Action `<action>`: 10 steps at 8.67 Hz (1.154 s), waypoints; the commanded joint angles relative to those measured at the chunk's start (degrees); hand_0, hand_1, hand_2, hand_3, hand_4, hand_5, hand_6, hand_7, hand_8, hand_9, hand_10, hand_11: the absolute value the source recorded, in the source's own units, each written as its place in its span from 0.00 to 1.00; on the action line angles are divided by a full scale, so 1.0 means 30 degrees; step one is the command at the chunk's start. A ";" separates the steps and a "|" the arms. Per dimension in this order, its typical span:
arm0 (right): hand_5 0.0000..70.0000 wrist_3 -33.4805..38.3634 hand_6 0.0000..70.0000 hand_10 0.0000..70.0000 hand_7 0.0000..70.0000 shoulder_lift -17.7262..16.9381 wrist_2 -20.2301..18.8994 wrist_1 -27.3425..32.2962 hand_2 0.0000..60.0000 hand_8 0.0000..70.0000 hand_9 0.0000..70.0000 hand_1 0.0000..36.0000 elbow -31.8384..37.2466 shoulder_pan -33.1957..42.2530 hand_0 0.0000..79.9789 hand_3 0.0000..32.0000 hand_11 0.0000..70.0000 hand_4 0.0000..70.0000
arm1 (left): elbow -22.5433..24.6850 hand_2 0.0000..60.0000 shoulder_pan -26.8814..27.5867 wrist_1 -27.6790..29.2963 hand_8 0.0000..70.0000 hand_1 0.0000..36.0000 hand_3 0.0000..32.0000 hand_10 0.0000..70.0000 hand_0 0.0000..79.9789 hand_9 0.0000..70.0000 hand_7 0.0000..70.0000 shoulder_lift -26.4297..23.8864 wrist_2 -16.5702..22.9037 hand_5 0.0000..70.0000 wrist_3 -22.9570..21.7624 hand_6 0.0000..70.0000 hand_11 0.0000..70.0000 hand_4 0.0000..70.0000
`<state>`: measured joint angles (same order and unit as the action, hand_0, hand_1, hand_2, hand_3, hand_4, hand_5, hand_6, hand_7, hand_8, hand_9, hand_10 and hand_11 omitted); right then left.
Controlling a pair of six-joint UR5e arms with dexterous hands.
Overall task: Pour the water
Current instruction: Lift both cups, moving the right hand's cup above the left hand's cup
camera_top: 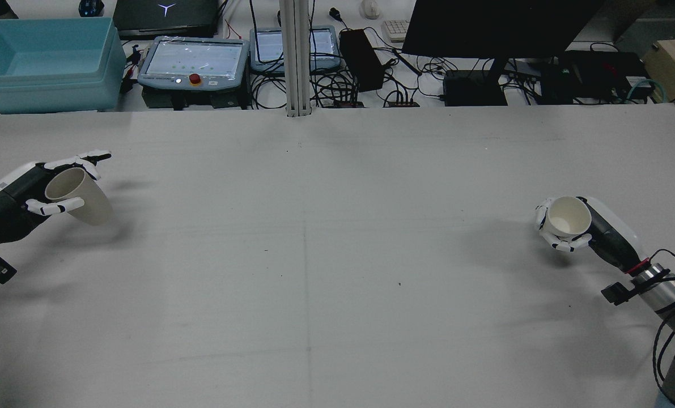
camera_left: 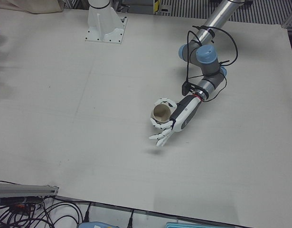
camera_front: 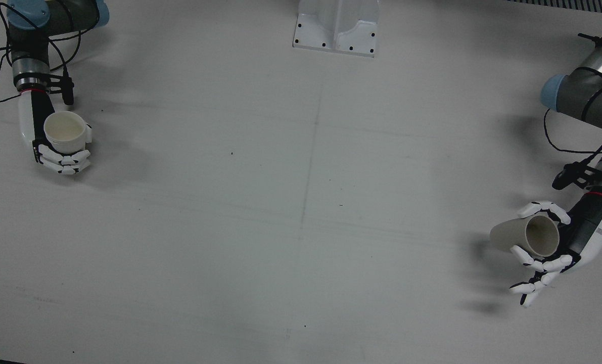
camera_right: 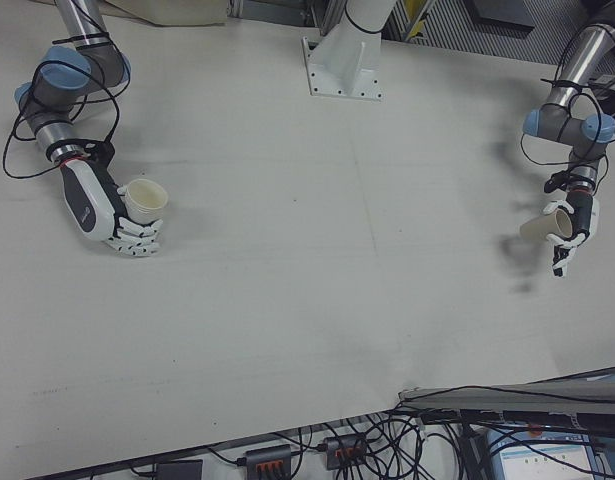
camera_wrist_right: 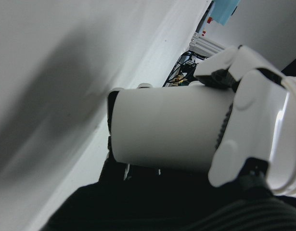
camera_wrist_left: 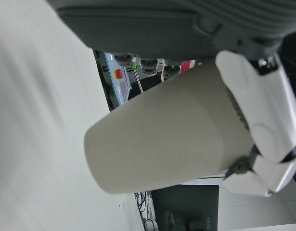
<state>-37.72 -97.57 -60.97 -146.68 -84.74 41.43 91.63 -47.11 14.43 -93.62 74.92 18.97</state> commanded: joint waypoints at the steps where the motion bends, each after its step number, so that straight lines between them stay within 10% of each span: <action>1: 1.00 0.5274 0.81 0.95 1.00 0.0578 0.0724 -1.0798 1.00 0.86 1.00 0.71 -0.7164 0.2704 0.65 0.00 1.00 0.68 | 0.2912 1.00 0.0059 -0.5085 0.05 1.00 0.00 0.00 0.52 0.09 0.33 -0.2410 0.0918 1.00 0.0007 0.15 0.03 0.60; 2: 1.00 0.6989 0.80 0.95 1.00 0.2097 0.0520 -1.3657 1.00 0.85 1.00 0.72 -0.7259 0.4453 0.65 0.00 1.00 0.65 | 0.2973 1.00 0.0030 -0.7075 0.06 1.00 0.00 0.01 0.53 0.10 0.34 -0.4282 0.2172 1.00 -0.0342 0.15 0.03 0.60; 5: 1.00 0.7443 0.93 0.92 1.00 0.6841 -0.2264 -1.7332 1.00 0.87 1.00 0.83 -0.7055 0.8860 0.68 0.00 1.00 1.00 | 0.5047 1.00 0.0059 -1.0922 0.06 1.00 0.00 0.01 0.51 0.11 0.32 -0.6085 0.2419 1.00 -0.0056 0.14 0.05 0.57; 7: 1.00 0.6981 0.99 0.91 1.00 1.0940 -0.2236 -1.9628 1.00 0.90 1.00 0.92 -0.5835 0.8779 0.69 0.00 1.00 1.00 | 0.5432 1.00 0.0088 -1.0933 0.05 1.00 0.00 0.01 0.50 0.08 0.29 -0.6001 0.2390 1.00 0.0065 0.11 0.04 0.54; 10: 1.00 0.0991 1.00 0.86 1.00 1.5897 -0.2148 -2.0977 1.00 0.90 1.00 0.99 -0.5560 0.7701 0.72 0.00 1.00 1.00 | 0.5260 1.00 0.0671 -1.0933 0.05 1.00 0.00 0.01 0.50 0.08 0.28 -0.5971 0.2331 1.00 0.0269 0.12 0.04 0.54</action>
<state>-23.05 -60.20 -67.60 -206.04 -101.93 67.34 107.75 -46.51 -18.31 -111.53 82.06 19.33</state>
